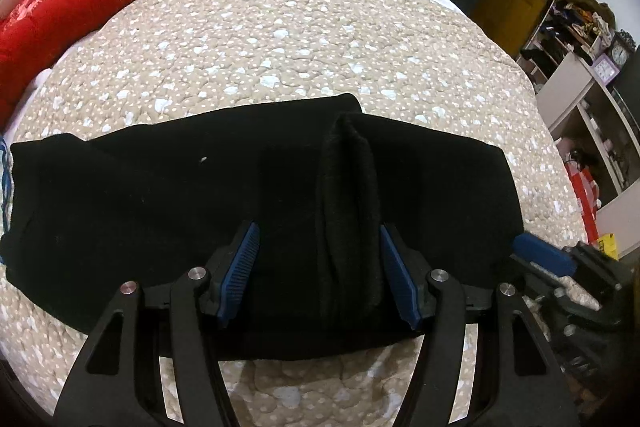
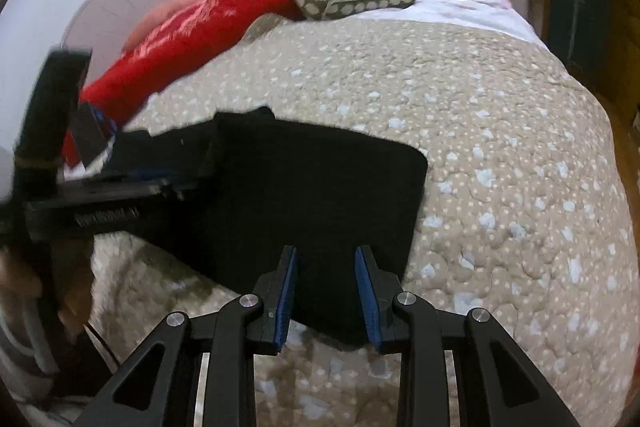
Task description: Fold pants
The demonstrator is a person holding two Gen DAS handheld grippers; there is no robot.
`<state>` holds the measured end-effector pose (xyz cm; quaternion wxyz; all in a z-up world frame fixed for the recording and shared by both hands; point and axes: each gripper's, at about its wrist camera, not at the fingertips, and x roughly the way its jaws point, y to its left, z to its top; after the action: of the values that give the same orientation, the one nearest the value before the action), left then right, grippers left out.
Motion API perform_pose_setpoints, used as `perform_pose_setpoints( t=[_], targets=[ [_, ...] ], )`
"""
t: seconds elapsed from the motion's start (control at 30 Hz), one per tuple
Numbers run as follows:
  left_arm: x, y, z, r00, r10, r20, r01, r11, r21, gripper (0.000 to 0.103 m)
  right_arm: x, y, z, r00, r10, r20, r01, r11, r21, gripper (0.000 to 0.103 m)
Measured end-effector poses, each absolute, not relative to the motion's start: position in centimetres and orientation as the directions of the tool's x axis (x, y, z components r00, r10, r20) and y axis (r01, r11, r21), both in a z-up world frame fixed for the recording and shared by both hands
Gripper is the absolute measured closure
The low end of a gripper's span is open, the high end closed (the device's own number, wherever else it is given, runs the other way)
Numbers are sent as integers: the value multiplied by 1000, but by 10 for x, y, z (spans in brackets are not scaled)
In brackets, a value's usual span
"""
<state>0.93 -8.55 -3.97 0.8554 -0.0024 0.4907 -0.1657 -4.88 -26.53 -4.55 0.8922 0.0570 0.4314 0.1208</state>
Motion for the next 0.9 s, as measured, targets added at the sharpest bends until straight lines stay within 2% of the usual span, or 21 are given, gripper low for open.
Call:
perform_pose_setpoints(
  t=[0.1,0.3,0.53,0.6,0.7,0.9],
  targets=[
    [7,-81,-33,462,-296,-836,275,944,-183,41,-44,-265,-30,601,292,-744,-181,956,229,75],
    [-6,-58,-18,496,-264,-827,234,958,-166,41,-26,-244,-10,646,294,-704,-230,955,188,75],
    [-15,-11,-9,532,-183,-827,91,983,-159,41,14,-183,-31,600,363,-713,-328,924,195,77],
    [-18,-2,-9,533,-177,-827,76,984,-162,41,24,-164,-48,556,369,-745,-336,919,206,77],
    [-19,7,-10,538,-167,-826,52,985,-164,41,16,-153,-50,579,330,-745,-352,926,135,77],
    [-20,15,-11,553,-159,-817,29,985,-173,41,-2,-179,-20,610,383,-694,-328,919,219,77]
  ],
)
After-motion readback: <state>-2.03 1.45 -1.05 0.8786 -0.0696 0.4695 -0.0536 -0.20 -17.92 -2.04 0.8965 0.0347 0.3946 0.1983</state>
